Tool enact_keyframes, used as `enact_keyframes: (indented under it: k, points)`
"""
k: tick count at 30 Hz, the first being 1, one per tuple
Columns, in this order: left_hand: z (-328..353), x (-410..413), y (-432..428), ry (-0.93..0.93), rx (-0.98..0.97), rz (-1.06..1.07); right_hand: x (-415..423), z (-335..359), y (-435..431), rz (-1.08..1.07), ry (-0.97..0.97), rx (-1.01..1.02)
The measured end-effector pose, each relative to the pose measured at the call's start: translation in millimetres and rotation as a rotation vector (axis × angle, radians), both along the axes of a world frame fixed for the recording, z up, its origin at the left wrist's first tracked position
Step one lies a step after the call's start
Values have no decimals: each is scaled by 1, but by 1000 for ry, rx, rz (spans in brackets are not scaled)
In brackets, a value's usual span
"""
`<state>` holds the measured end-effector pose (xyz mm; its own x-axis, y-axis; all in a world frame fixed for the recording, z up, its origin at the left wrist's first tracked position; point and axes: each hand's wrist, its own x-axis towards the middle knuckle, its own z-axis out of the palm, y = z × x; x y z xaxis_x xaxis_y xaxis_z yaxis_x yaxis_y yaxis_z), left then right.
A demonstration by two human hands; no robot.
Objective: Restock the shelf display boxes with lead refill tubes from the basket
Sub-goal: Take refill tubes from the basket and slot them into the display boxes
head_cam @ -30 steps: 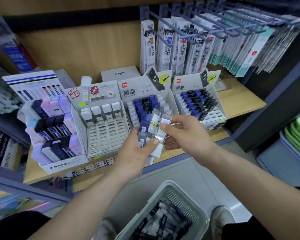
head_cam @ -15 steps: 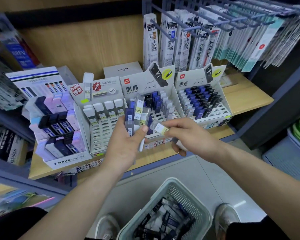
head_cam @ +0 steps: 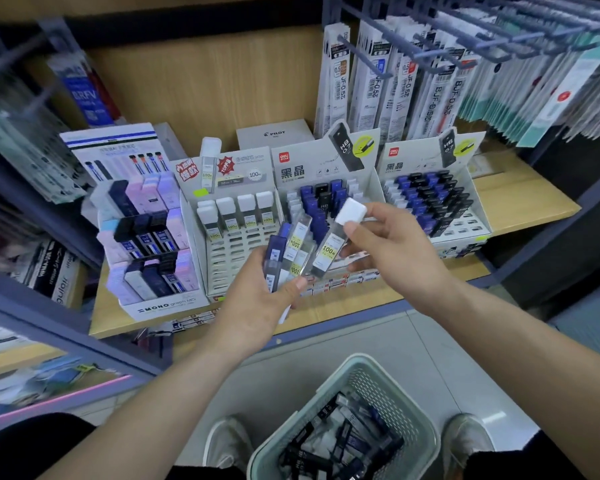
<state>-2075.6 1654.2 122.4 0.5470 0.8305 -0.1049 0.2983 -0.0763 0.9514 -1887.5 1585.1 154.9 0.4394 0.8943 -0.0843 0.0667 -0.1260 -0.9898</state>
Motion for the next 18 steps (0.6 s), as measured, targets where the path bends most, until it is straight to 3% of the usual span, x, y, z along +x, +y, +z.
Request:
enact_keyframes:
  k: [13,18]
  points:
    - [1,-95,40,111,84,205,-49,-4,107,135,-634,144]
    - [-1,-115,44,99,72,238,-61,-23,140,148,-728,85]
